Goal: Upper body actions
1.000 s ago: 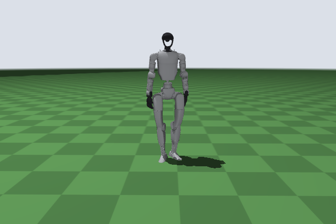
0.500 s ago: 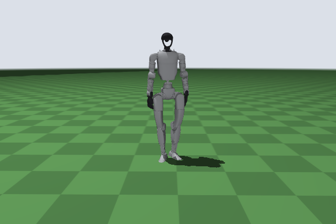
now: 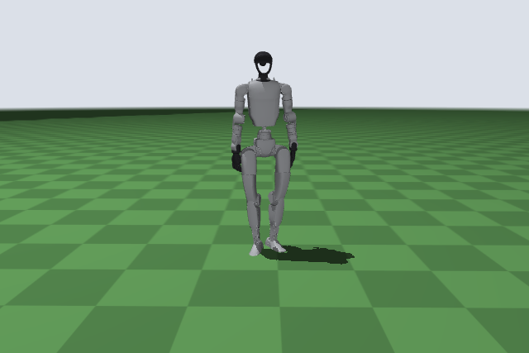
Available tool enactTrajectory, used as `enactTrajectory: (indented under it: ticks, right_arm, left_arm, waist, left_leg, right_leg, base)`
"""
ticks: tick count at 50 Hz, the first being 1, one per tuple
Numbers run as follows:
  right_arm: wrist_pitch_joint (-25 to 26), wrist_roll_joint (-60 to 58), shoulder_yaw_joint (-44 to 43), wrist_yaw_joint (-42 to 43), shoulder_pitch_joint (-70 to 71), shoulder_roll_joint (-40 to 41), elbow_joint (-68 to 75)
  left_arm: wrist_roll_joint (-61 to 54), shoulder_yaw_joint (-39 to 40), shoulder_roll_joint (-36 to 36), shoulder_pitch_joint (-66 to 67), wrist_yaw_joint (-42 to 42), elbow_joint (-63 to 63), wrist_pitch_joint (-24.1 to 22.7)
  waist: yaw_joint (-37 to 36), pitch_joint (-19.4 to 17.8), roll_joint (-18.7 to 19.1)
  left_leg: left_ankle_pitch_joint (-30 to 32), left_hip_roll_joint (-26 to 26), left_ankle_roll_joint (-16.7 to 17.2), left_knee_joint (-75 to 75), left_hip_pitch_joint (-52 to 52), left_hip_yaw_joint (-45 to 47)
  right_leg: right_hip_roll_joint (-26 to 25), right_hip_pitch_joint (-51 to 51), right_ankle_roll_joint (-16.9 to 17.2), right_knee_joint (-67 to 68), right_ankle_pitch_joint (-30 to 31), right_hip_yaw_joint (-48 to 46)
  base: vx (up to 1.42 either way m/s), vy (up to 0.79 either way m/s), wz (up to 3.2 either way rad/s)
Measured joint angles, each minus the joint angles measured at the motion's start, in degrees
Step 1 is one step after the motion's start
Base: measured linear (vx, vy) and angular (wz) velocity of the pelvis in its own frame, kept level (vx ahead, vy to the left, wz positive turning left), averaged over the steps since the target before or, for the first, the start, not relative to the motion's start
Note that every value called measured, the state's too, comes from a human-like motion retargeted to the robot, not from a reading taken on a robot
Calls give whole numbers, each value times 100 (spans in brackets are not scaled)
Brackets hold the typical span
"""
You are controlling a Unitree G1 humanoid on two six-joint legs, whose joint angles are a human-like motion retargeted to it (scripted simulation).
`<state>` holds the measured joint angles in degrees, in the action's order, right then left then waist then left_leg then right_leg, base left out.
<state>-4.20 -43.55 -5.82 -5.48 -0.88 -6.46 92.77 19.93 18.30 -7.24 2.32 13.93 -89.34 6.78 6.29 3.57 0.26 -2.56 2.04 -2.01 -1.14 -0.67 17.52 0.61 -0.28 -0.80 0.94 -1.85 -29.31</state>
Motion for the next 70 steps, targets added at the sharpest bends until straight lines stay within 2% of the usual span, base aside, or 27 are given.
enactTrajectory:
  ticks: [70]
  right_arm:
    - [55,-70,53,-79,-7,9,-50]
  left_arm:
    - [-90,89,41,36,9,18,-5]
  waist:
    - [69,65,30]
  left_leg:
    - [7,-49,70,17,42,1]
  right_leg:
    - [-38,-44,-35,-27,-37,52]
  base:
    - [0,0,0]
